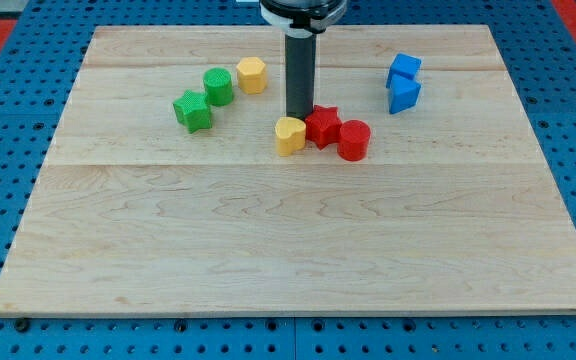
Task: Slide yellow heart to the right of yellow hexagon
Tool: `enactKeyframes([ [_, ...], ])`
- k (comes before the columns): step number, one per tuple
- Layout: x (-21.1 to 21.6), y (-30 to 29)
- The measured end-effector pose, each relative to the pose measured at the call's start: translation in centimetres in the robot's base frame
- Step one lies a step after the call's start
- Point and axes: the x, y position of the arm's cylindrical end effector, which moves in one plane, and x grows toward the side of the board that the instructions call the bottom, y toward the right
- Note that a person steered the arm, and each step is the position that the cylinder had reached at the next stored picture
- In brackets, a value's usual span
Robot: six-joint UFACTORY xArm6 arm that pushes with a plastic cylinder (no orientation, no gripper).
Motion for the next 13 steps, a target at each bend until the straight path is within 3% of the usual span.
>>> enactKeyframes([
  [4,1.2,4.3],
  [7,0.6,-6.5],
  [8,0.5,-7.6],
  [12,8.6,-7.7],
  [13,8.8,-7.0],
])
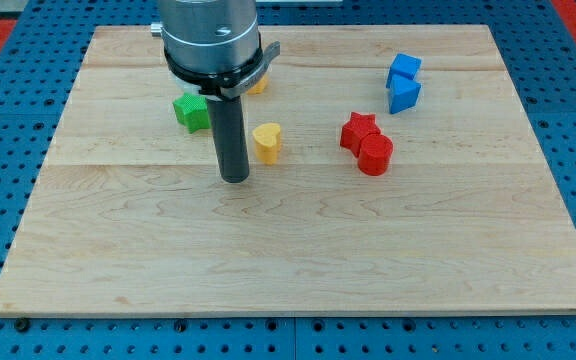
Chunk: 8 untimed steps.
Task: Slide yellow heart to the right of yellow hexagon
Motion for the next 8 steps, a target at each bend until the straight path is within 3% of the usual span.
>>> enactKeyframes([
  [2,-0.7,3.7],
  [6,-9.4,0.8],
  [8,-9.4,2.6],
])
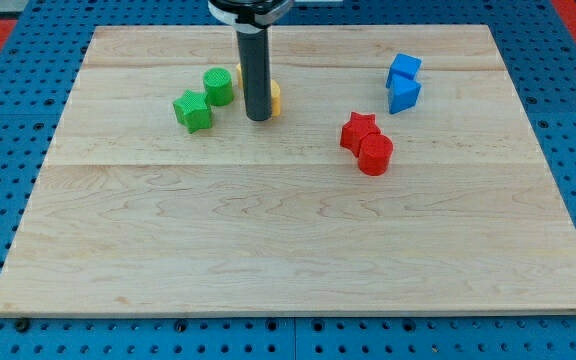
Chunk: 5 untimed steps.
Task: Slide yellow heart to the right of yellow hexagon
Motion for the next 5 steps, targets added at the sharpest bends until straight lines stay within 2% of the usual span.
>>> enactKeyframes([
  [2,-1.0,1.5],
  [4,-6.0,1.5],
  [5,-6.8,1.5],
])
